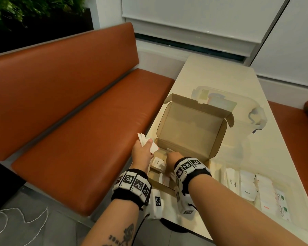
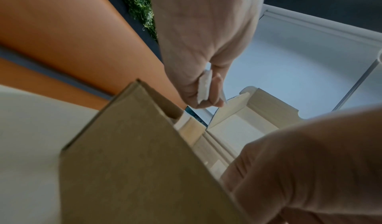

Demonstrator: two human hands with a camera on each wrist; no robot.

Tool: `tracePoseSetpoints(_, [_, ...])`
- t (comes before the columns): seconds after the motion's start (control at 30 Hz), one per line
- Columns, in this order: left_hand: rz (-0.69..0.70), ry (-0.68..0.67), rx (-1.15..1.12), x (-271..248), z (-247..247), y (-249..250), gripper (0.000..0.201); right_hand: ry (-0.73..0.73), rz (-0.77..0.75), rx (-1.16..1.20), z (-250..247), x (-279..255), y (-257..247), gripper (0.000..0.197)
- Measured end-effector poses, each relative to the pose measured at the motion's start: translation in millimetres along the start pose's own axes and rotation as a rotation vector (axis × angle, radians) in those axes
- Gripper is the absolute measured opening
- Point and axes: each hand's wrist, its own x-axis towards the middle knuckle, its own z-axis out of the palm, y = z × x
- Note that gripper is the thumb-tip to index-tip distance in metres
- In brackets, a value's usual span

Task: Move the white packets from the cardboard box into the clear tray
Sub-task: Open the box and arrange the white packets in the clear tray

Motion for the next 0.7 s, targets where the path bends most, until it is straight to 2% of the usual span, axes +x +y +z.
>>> tracePoseSetpoints(0.17, [-0.003,-0.013,0.004,-1,8,-1,0.012,0.000,-0.019,-0.005,-3,2,1,0.032])
tracePoseSetpoints(0.33, [-0.009,-0.018,0.031,-2,13,-2,0.012,-0.001,-0.035,-0.016,3,1,6,0.042])
tracePoseSetpoints(0.5, [-0.029,-0.003,0.023,-3,16,-1,0.008,-0.026,-0.044,0.022,-4,1,6,0.032])
tracePoseSetpoints(0.7, [-0.034,0.012,-0.006,-6,17,5,0.009,0.009,-0.077,-0.008,-3,-5,10,0.032])
